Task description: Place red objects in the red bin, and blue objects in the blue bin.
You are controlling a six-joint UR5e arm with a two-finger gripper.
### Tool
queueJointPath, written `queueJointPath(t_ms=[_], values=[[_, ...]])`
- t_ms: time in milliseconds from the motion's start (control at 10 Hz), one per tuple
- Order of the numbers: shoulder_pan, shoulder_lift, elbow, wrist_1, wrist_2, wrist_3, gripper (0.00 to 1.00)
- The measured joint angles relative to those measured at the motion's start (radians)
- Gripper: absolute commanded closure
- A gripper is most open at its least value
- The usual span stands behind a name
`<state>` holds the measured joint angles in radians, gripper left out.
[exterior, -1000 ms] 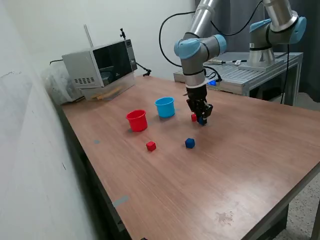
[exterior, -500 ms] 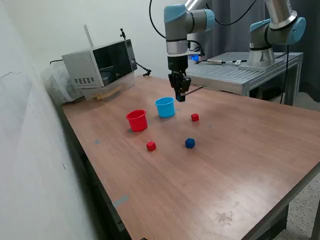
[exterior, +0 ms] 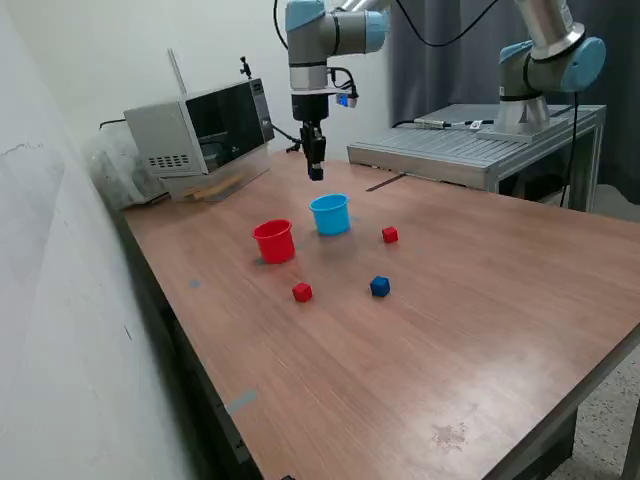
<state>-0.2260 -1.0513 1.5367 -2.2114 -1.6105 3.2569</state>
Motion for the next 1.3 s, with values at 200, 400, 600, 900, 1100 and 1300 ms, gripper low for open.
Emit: queueJointPath(t_ms=[200,400,600,900,1100,1300], values=[[-0.031,0.012,0.002,0.019,-0.025,0.001,1.00],[-0.041,0.027,0.004,0.061,-0.043,0.001,1.00],[-0.043,0.042,0.004,0.082,-0.061,0.001,1.00],[-0.044,0.066,-0.001,0.122,-0.088,0.001,0.00],[-0.043,0.079,-0.008,0.164,-0.103,0.000,0.00],[-0.032,0.081,-0.029,0.181,-0.102,-0.005,0.00]])
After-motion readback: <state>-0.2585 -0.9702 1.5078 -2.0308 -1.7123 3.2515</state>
